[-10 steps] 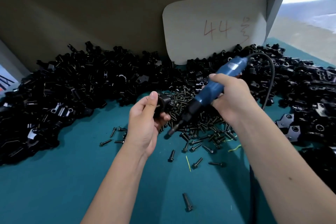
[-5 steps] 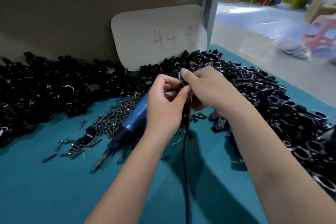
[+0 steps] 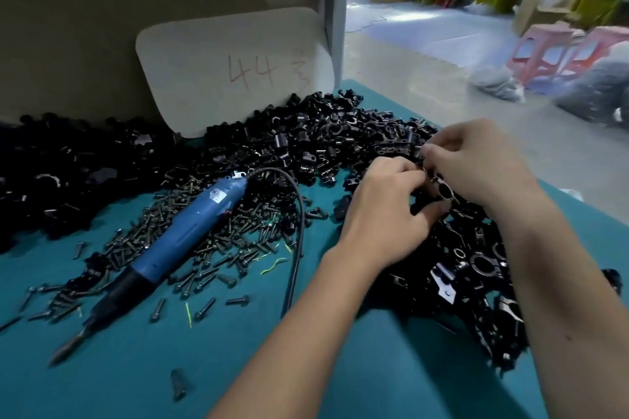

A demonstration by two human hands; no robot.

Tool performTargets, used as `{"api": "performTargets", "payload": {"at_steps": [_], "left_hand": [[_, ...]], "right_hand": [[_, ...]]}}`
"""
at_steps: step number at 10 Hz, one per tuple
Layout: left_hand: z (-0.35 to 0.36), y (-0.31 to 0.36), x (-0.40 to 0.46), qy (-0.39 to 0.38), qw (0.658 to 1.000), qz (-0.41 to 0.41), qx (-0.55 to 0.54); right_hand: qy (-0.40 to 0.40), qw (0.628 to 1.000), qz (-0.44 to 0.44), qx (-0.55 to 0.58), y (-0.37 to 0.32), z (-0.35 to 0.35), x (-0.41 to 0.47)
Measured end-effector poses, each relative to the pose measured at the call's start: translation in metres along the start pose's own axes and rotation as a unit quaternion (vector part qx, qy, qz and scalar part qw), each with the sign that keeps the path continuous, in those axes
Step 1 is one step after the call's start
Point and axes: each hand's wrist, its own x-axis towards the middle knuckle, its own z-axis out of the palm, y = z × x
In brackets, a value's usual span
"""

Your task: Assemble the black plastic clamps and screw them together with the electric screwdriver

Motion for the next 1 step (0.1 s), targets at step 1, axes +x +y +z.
{"api": "performTargets", "payload": {"at_steps": [1], "left_hand": [[-0.0291,-0.0174,-0.0164,0.072,0.997,-0.038,-0.018]], "right_hand": [[0.033,0.995,-0.023,0.095,-0.0165,0.0002,-0.0039]]}}
